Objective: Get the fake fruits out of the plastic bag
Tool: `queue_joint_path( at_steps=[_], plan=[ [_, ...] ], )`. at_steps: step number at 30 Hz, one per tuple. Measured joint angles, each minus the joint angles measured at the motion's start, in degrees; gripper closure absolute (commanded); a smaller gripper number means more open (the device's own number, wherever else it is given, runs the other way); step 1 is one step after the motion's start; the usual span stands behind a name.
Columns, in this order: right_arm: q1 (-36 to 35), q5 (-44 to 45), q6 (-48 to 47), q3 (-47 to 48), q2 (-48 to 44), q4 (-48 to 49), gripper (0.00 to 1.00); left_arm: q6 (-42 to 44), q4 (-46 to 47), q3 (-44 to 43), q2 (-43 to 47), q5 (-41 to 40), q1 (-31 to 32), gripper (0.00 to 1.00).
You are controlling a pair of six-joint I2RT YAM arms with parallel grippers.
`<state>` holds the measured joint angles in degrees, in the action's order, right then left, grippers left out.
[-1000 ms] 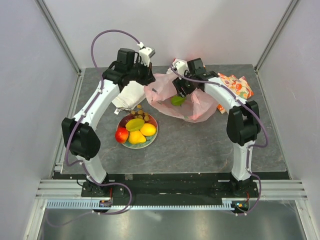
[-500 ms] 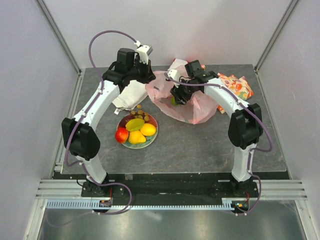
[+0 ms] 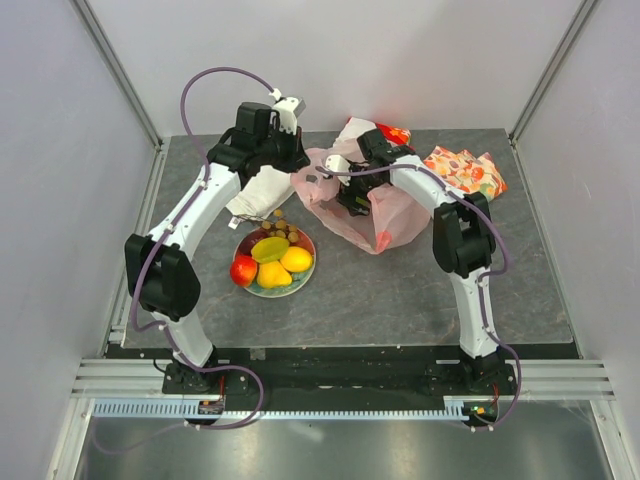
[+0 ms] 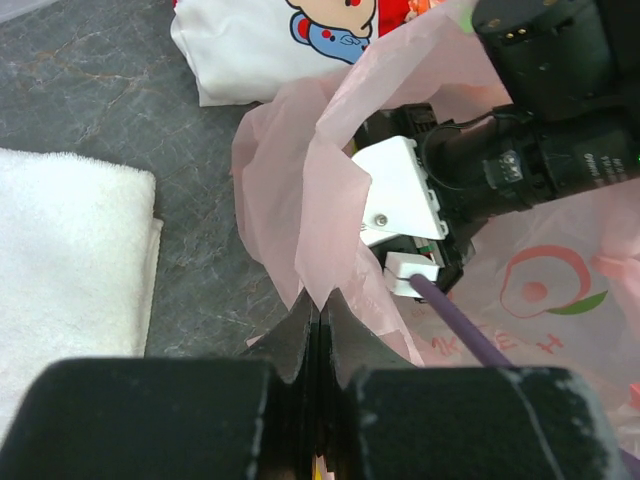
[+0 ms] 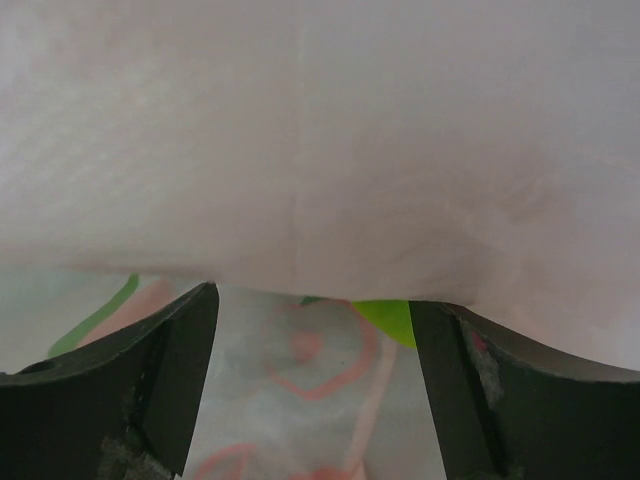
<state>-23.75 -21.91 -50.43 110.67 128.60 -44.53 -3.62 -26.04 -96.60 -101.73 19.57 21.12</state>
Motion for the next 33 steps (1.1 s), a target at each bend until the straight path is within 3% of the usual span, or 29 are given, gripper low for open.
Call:
queue_joint_path(
  at_steps=[11,14,15,18,22,26,33],
  plan=[
    [0.0,1.6,-3.3,5.1,3.5,-0.6,0.15,-0.1,0.0,0.0,0.0,1.3,0.0,0.98],
    [0.0,2.2,-3.2,5.1,3.5,-1.2,0.25,-0.3,0.0,0.0,0.0,1.9,0.0,0.98],
    [0.0,2.3,-3.1,5.2,3.5,-1.5,0.37,-0.3,0.0,0.0,0.0,2.0,0.0,0.98],
    [0.0,3.1,-2.7,7.6,4.9,-2.9,0.58,-0.4,0.0,0.0,0.0,2.8,0.0,0.98],
    [0.2,4.3,-1.7,8.7,5.4,-3.1,0.66,-0.5,0.0,0.0,0.0,3.5,0.0,0.98],
    [0.9,5.1,-1.0,1.8,0.9,-1.8,0.61,-0.6,0.0,0.0,0.0,4.0,0.0,0.98],
    [3.3,7.2,2.9,-23.5,-18.4,-3.3,0.59,-2.2,0.1,2.1,0.0,7.7,0.1,0.98]
  ],
)
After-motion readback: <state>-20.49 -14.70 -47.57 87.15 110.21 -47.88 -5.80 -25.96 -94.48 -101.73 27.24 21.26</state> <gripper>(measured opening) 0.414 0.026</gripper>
